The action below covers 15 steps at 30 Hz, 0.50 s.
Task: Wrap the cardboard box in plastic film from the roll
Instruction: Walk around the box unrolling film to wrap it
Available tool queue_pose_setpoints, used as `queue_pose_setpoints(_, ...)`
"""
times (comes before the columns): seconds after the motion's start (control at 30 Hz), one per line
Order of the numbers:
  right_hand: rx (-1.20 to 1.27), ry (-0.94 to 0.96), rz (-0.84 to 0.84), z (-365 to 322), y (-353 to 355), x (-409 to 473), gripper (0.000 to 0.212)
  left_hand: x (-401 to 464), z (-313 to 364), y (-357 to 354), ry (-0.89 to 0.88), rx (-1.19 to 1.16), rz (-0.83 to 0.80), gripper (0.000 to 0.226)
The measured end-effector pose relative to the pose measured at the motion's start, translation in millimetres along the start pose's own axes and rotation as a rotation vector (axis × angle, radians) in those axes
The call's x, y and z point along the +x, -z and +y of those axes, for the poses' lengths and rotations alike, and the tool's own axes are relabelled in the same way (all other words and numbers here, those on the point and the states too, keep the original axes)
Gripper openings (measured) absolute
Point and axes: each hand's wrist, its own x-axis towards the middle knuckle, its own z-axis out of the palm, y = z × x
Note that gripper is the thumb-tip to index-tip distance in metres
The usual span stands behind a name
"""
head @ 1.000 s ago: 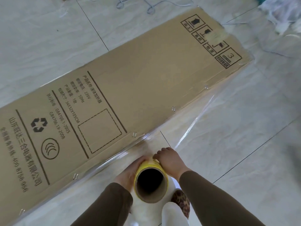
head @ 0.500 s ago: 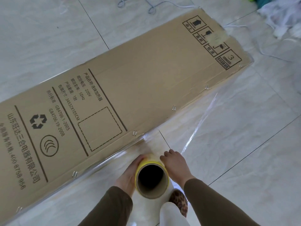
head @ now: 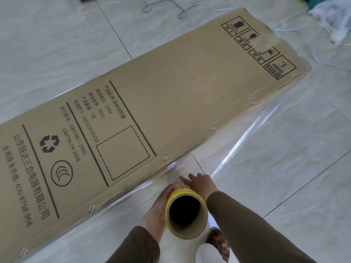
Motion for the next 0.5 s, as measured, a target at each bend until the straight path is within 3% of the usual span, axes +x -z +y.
queue_pose_setpoints(0.2, 0.002, -0.011, 0.015, -1.3, 11.2, 5.0, 0.026, -0.7, 4.2, -0.5, 0.052, -0.043, -0.015, 0.038)
queue_pose_setpoints(0.33, 0.091, -0.091, 0.014, -4.2, 1.7, -6.4, 0.024, 2.5, 2.3, -1.6, 0.028, 0.021, 0.043, 0.028)
queue_pose_setpoints(0.5, 0.188, -0.048, 0.104, 8.5, -4.1, -18.6, 0.022, 2.5, -3.1, -6.3, 0.015, -0.030, 0.008, 0.028)
